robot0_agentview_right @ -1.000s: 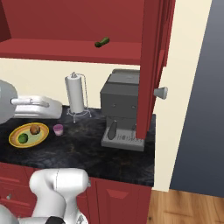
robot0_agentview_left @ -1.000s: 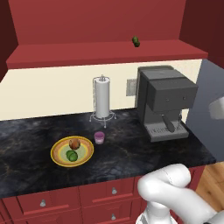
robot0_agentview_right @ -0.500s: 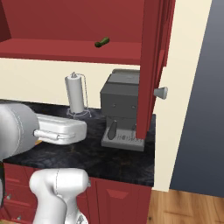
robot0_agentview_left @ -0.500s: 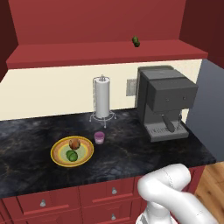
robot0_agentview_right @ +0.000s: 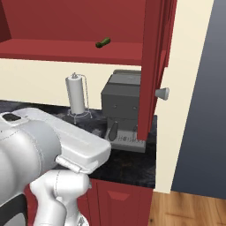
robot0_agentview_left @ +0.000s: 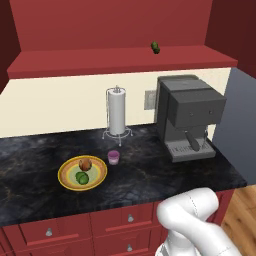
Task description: Pick the avocado and bread from the counter and place them on the plate. Then pick the jam from the cabinet and place it next to the plate. Lastly close the cabinet door.
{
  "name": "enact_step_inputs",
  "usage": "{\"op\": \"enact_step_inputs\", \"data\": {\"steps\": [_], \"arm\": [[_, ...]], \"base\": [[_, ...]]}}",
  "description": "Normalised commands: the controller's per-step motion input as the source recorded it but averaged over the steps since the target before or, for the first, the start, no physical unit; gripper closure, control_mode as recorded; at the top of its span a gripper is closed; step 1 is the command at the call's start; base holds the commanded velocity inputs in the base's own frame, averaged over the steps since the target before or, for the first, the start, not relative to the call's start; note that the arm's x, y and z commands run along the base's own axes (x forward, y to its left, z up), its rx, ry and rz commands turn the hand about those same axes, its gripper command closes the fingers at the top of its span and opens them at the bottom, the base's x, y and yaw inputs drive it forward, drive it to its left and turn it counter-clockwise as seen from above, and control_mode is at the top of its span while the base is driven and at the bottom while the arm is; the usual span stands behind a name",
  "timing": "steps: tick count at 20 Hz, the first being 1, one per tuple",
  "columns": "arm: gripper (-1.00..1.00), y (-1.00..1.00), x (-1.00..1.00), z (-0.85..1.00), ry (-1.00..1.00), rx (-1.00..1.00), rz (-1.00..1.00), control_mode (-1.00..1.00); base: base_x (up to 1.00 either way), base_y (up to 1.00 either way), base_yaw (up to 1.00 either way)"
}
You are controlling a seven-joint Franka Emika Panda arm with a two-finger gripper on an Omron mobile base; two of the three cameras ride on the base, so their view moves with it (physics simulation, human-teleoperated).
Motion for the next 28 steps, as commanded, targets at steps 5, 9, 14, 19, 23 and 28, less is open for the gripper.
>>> {"op": "enact_step_inputs", "data": {"steps": [5,9,14,19,23,28], "arm": [[-1.00,-0.47,-0.03,0.05,-0.01,0.27,-0.25,-1.00],[-1.00,-0.58,-0.10,0.02,0.00,0.30,-0.12,-1.00],[-1.00,-0.61,-0.10,0.00,0.00,0.29,-0.02,-1.00],[-1.00,-0.58,-0.10,0.00,-0.01,0.30,0.00,-1.00],[-1.00,-0.52,-0.08,0.02,0.00,0.28,0.00,-1.00],[-1.00,-0.32,0.00,0.00,-0.02,0.27,-0.01,-1.00]], "base": [[0.00,0.00,0.00],[0.00,0.00,0.00],[0.00,0.00,0.00],[0.00,0.00,0.00],[0.00,0.00,0.00],[0.00,0.00,0.00]]}}
